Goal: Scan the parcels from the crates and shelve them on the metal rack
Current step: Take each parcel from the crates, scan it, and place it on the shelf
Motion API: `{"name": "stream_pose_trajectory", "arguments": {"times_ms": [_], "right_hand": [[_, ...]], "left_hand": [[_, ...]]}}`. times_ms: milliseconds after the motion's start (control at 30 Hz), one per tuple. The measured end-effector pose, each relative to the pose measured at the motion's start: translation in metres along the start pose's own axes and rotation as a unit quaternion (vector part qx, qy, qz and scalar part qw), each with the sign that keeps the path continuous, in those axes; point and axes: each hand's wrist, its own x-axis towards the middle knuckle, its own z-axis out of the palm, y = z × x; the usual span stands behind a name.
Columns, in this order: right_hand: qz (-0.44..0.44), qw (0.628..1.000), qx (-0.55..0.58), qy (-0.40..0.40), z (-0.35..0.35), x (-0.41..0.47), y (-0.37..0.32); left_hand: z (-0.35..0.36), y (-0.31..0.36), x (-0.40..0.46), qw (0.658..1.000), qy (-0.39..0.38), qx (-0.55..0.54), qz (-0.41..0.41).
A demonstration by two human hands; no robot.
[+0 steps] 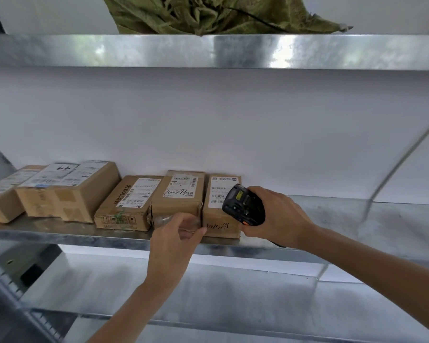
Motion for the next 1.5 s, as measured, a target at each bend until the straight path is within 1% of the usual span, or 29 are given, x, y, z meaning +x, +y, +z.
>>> {"name": "stream_pose_trajectory", "arguments": {"times_ms": [100,200,300,400,500,667,733,833,1000,1133,1267,1400,1500], "right_hand": [[-0.023,0.999,-0.008,0.02,-0.006,-0.011,-0.022],[-0.058,0.998,-0.014,0.023,-0.011,-0.021,-0.062],[-0.099,0.995,-0.017,0.02,-0.009,-0.023,-0.121],[-0.144,0.99,-0.001,0.0,0.007,-0.022,-0.193],[-0.197,0.98,0.022,-0.028,0.037,-0.023,-0.271],[-0.285,0.954,0.061,-0.073,0.106,-0.03,-0.396],[-0.314,0.943,0.065,-0.086,0.137,-0.033,-0.438],[-0.339,0.929,0.062,-0.132,0.189,-0.032,-0.494],[-0.377,0.906,0.052,-0.185,0.266,-0.022,-0.552],[-0.398,0.891,0.044,-0.216,0.331,-0.004,-0.585],[-0.412,0.877,0.043,-0.244,0.404,0.026,-0.605],[-0.398,0.869,0.041,-0.29,0.485,0.056,-0.61],[-0.387,0.862,0.047,-0.325,0.546,0.07,-0.608]], "left_hand": [[-0.026,0.002,-0.009,1.0,0.006,0.011,-0.001],[-0.067,-0.002,-0.019,1.0,0.025,0.017,-0.001],[-0.124,-0.015,-0.032,0.998,0.045,0.036,0.006],[-0.193,-0.039,-0.051,0.994,0.087,0.07,-0.01],[-0.27,-0.068,-0.079,0.984,0.135,0.108,-0.039],[-0.396,-0.128,-0.143,0.962,0.191,0.165,-0.1],[-0.438,-0.152,-0.17,0.95,0.205,0.188,-0.139],[-0.487,-0.187,-0.206,0.929,0.23,0.21,-0.198],[-0.531,-0.24,-0.243,0.898,0.255,0.232,-0.272],[-0.548,-0.297,-0.256,0.877,0.266,0.23,-0.328],[-0.547,-0.363,-0.254,0.857,0.274,0.22,-0.377],[-0.534,-0.434,-0.252,0.84,0.273,0.199,-0.425],[-0.525,-0.485,-0.254,0.819,0.274,0.191,-0.467]]}}
